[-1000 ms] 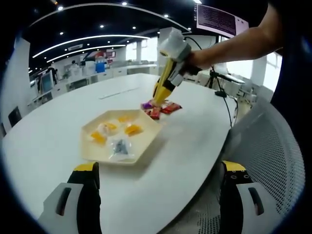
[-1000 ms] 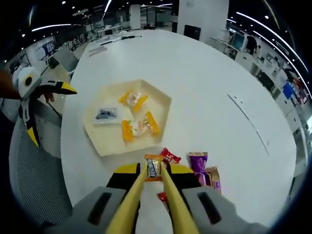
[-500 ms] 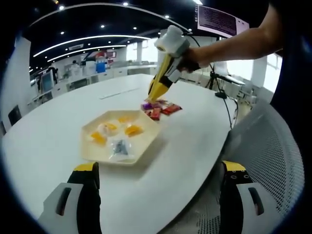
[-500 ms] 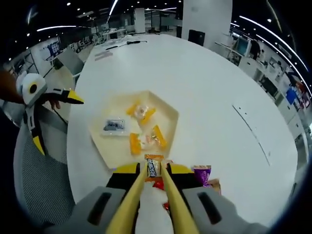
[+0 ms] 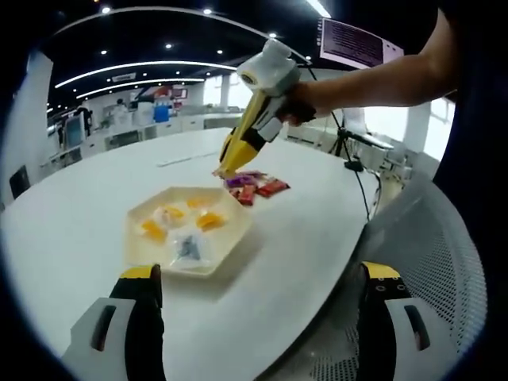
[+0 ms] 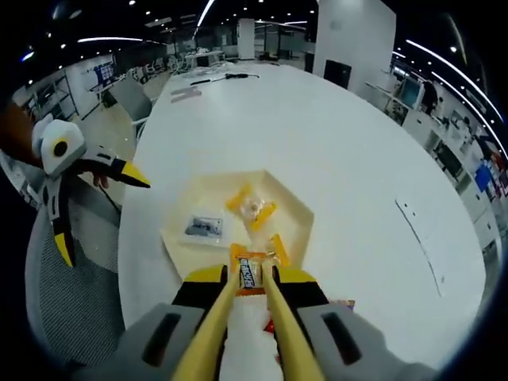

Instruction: Place the target food into the container with the food tongs after gripping and lifting it, then release it inside without dropping or visibly crushing the food.

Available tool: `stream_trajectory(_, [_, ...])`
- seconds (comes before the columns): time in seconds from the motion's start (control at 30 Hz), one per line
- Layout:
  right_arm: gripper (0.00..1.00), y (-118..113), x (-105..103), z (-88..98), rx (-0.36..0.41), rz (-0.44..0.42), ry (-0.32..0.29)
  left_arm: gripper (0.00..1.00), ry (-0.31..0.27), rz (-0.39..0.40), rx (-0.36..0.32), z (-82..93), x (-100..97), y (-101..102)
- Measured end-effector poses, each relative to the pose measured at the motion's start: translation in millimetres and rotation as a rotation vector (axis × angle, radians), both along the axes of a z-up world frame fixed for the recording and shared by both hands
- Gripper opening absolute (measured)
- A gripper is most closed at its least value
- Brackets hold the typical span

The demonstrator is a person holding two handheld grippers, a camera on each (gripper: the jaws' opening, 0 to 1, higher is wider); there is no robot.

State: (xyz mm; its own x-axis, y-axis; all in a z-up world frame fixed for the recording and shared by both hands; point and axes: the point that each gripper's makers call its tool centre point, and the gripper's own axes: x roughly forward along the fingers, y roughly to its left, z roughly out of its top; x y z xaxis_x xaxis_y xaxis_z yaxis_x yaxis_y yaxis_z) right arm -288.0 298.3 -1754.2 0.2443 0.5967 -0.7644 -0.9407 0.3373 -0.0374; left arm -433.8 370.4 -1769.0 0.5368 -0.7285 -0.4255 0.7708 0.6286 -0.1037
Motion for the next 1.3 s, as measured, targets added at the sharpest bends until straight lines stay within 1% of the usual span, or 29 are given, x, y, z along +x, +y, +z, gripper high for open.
stream_trajectory(0.07, [0.21, 5, -2, 2.7, 0.006, 0.004, -0.002, 0.99, -0.003, 0.003, -0.021, 3.5, 0.5, 0])
stream_trajectory(0.1, [0.21, 9, -3, 4.5, 0.010, 0.011, -0.003, 0.99, -0.001, 0.003, -0.054, 7.8, 0.3, -2])
stream_trajectory(0.13, [0.21, 12, -4, 5.5, 0.012, 0.015, -0.004, 0.99, -0.014, 0.004, -0.081, 13.8, 0.9, -3])
stream_trajectory(0.2, [0.21, 18, -5, 7.1, 0.012, 0.028, -0.008, 0.99, -0.028, 0.003, -0.113, 19.8, 0.9, -4])
stream_trajectory(0.4, [0.21, 34, -8, 13.6, 0.018, 0.053, -0.017, 0.99, -0.041, -0.006, -0.119, 21.4, 0.2, -6])
stream_trajectory(0.47, [0.21, 39, -8, 15.4, 0.021, 0.056, -0.017, 0.99, -0.029, -0.001, -0.144, 23.8, 0.1, -6])
stream_trajectory(0.5, [0.21, 40, -8, 16.0, 0.022, 0.058, -0.018, 0.99, -0.042, -0.004, -0.155, 26.6, 0.2, -6])
stream_trajectory(0.53, [0.21, 43, -9, 16.6, 0.022, 0.063, -0.020, 0.99, -0.055, -0.008, -0.152, 27.9, -0.1, -7])
stream_trajectory(0.6, [0.21, 46, -10, 17.6, 0.024, 0.068, -0.022, 0.99, -0.065, -0.017, -0.151, 28.5, -1.6, -9])
stream_trajectory(0.7, [0.21, 52, -13, 17.8, 0.024, 0.076, -0.022, 0.99, -0.086, -0.020, -0.171, 33.0, -1.0, -10])
stream_trajectory(0.83, [0.21, 56, -14, 17.2, 0.025, 0.081, -0.019, 0.99, -0.088, -0.025, -0.175, 33.8, -1.4, -11])
stream_trajectory(0.87, [0.23, 58, -15, 17.6, 0.031, 0.084, -0.010, 0.99, -0.090, -0.027, -0.178, 34.6, -1.6, -12])
stream_trajectory(0.9, [0.26, 60, -17, 17.7, 0.041, 0.082, 0.014, 0.99, -0.090, -0.027, -0.180, 34.8, -1.5, -12])
stream_trajectory(0.93, [0.26, 60, -17, 18.6, 0.045, 0.080, 0.015, 0.99, -0.090, -0.025, -0.179, 34.3, -1.3, -12])
stream_trajectory(0.97, [0.26, 61, -11, 20.9, 0.043, 0.109, -0.043, 0.99, -0.090, -0.023, -0.180, 34.3, -1.0, -11])
stream_trajectory(1.0, [0.26, 59, -13, 19.6, 0.031, 0.111, -0.038, 0.99, -0.091, -0.023, -0.182, 34.8, -1.0, -12])
stream_trajectory(1.03, [0.26, 59, -15, 19.3, 0.037, 0.099, -0.020, 0.99, -0.094, -0.023, -0.181, 35.1, -0.9, -12])
stream_trajectory(1.13, [0.24, 55, -14, 24.1, 0.045, 0.090, -0.028, 0.99, -0.092, -0.017, -0.179, 34.6, 0.3, -11])
stream_trajectory(1.17, [0.24, 54, -14, 25.7, 0.051, 0.083, -0.023, 0.99, -0.100, -0.011, -0.181, 37.3, 1.7, -10])
stream_trajectory(1.23, [0.23, 51, -13, 29.4, 0.054, 0.086, -0.035, 0.99, -0.127, -0.010, -0.190, 45.1, 1.9, -10])
stream_trajectory(1.3, [0.23, 48, -13, 32.7, 0.056, 0.085, -0.038, 0.99, -0.128, -0.006, -0.185, 47.0, 2.7, -8])
